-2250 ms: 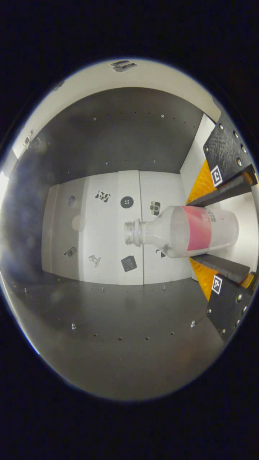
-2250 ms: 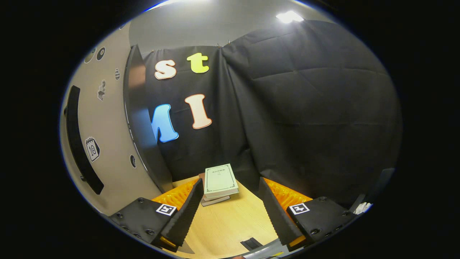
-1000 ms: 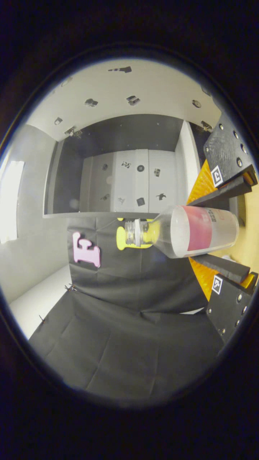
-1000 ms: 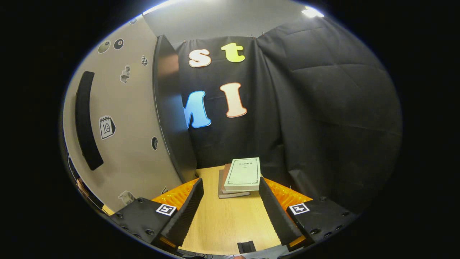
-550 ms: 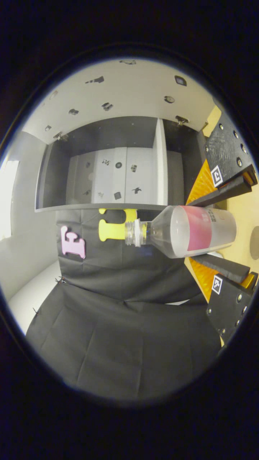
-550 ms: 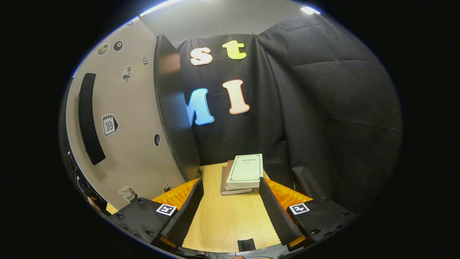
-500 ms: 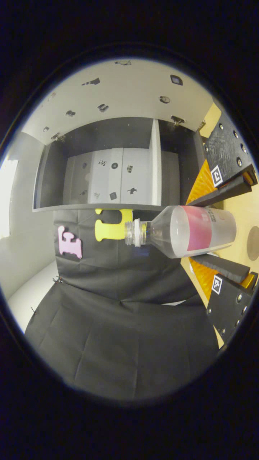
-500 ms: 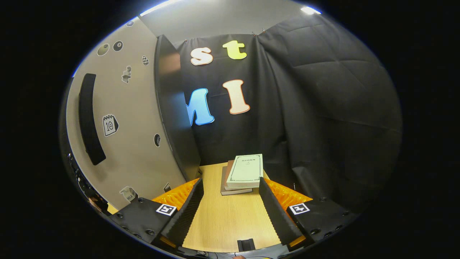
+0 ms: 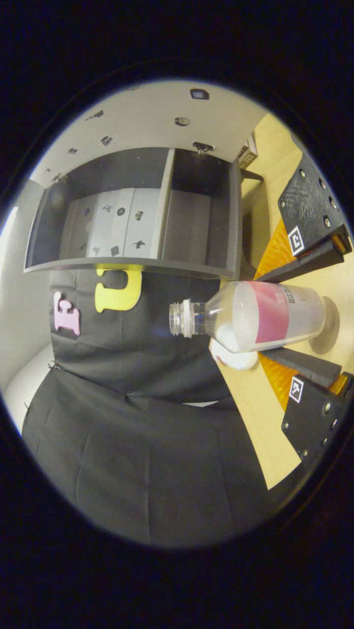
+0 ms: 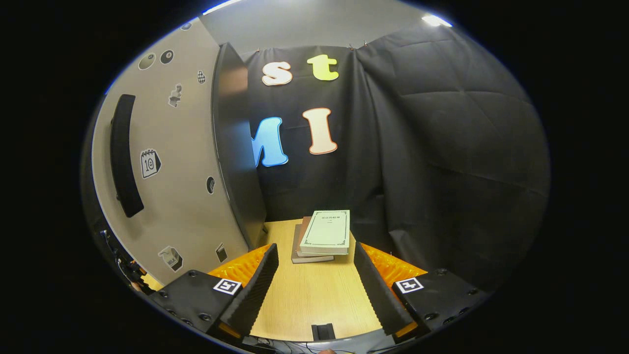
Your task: Open the cabinet door with the right hand, grasp the bottle in the cabinet with the left hand and place it on the coaster, then close the cabinet door with the right hand.
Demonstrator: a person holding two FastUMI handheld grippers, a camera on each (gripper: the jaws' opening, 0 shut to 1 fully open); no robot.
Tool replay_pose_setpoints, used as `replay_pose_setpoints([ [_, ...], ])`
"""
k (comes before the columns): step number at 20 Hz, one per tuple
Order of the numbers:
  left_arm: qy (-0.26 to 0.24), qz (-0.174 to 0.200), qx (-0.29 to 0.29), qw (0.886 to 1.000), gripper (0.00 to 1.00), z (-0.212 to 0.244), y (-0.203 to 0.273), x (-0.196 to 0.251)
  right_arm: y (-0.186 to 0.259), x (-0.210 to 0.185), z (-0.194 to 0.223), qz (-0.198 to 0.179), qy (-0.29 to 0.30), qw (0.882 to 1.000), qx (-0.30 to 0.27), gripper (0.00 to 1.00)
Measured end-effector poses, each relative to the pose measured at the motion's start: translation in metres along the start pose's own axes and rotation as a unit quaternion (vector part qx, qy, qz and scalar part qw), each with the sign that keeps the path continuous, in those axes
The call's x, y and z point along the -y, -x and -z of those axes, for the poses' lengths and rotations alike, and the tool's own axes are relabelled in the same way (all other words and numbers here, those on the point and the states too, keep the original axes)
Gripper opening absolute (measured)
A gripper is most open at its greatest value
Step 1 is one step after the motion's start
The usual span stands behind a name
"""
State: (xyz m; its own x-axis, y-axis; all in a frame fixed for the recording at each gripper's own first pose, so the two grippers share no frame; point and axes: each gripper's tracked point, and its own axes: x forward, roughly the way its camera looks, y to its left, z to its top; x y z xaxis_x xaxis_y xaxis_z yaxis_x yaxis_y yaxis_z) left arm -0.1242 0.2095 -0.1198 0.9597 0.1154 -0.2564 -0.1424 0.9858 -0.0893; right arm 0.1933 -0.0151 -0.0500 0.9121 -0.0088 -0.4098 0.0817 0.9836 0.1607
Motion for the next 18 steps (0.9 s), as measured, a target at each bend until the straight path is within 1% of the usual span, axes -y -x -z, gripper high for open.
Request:
replay_pose_setpoints([
  [2,0.006,-0.007,-0.006,1.000,0.72,0.007,0.000,0.000,0.002,-0.002,0.000,-0.001,0.007,1.000,-0.001,0.98],
  [3,0.005,-0.009,-0.006,1.000,0.74,0.009,0.000,-0.001,0.003,-0.001,-0.001,0.001,0.014,1.000,-0.001,0.98],
  [4,0.002,-0.012,-0.004,1.000,0.74,0.012,-0.002,-0.003,0.004,0.000,-0.001,0.005,0.021,1.000,-0.001,0.98],
  [5,-0.002,-0.015,-0.003,1.000,0.72,0.013,-0.003,-0.003,0.004,0.001,-0.001,0.006,0.026,1.000,-0.001,0.98],
  [6,-0.006,-0.015,-0.004,1.000,0.74,0.016,-0.004,-0.004,0.004,0.002,0.001,0.008,0.029,1.000,-0.002,0.98],
  [11,-0.018,-0.022,-0.004,1.000,0.74,0.022,-0.007,-0.008,-0.003,0.001,0.009,0.012,0.022,1.000,-0.015,0.98],
  [15,-0.019,-0.031,0.000,0.999,0.75,0.022,-0.006,-0.007,-0.009,-0.005,0.007,0.008,0.034,0.999,-0.015,0.98],
  [16,-0.020,-0.032,0.001,0.999,0.72,0.024,-0.005,-0.007,-0.010,-0.008,0.006,0.005,0.037,0.999,-0.016,0.98],
  [17,-0.019,-0.031,-0.003,0.999,0.75,0.026,-0.004,-0.007,-0.012,-0.009,0.003,0.003,0.040,0.999,-0.014,0.98],
  [18,-0.017,-0.031,-0.006,0.999,0.75,0.027,-0.004,-0.007,-0.013,-0.011,0.001,0.001,0.042,0.999,-0.012,0.98],
])
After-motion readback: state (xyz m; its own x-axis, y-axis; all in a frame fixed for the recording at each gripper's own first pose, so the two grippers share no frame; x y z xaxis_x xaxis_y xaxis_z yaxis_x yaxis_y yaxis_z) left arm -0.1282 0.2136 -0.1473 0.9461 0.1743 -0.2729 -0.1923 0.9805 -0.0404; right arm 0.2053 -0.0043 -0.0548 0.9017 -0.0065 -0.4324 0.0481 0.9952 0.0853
